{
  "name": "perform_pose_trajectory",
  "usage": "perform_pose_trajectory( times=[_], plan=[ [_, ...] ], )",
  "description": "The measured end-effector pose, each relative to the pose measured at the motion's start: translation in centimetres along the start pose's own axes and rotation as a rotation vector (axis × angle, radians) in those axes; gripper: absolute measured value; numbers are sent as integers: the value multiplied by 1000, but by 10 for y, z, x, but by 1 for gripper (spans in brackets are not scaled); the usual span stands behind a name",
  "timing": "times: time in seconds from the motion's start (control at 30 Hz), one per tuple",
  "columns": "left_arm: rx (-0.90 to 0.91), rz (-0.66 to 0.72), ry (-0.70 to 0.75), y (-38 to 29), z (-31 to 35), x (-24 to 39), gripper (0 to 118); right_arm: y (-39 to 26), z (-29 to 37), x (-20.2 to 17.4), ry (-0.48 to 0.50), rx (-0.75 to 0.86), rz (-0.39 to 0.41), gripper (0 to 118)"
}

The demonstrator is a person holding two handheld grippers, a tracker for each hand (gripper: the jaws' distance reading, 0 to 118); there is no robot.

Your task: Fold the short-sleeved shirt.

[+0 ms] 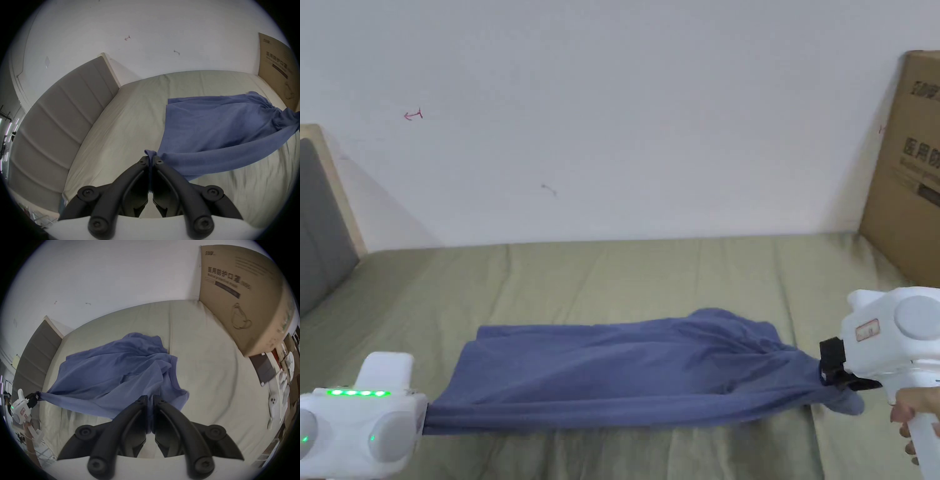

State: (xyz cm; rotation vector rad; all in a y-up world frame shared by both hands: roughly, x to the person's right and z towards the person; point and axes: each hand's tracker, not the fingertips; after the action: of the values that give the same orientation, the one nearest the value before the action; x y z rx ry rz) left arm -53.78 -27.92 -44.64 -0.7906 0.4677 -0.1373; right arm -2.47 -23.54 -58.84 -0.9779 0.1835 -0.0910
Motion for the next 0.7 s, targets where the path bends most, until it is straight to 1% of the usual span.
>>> perform_pose_trajectory(
  times=[0.07,0.13,0.23,0.3,0.33,0.4,0.5,0.63,0.67,0.7],
  plan=[
    [24,4,5,-36,39,-9,2,-46,32,2,-19,19,46,7],
    [21,-23,-14,-65,69,-17,2,-89,56,7,-17,21,40,7],
    [32,-51,29,-111,111,-21,2,-159,85,13,-1,4,26,7],
    [32,-73,32,-139,130,-26,2,-193,91,23,6,-27,34,7],
    [29,-89,32,-155,142,-29,2,-214,98,25,4,-58,61,7],
    [3,-78,16,-180,157,-34,2,-248,111,30,-2,-58,53,7],
    [-53,-44,2,-219,169,-38,2,-284,119,37,1,-91,21,7],
    [-74,-46,-1,-252,175,-41,2,-306,121,43,10,-110,8,7],
    [-66,-45,-2,-256,175,-42,3,-307,122,44,15,-112,6,7],
    [-53,-44,-3,-258,177,-43,8,-308,122,42,15,-102,6,7]
  ],
)
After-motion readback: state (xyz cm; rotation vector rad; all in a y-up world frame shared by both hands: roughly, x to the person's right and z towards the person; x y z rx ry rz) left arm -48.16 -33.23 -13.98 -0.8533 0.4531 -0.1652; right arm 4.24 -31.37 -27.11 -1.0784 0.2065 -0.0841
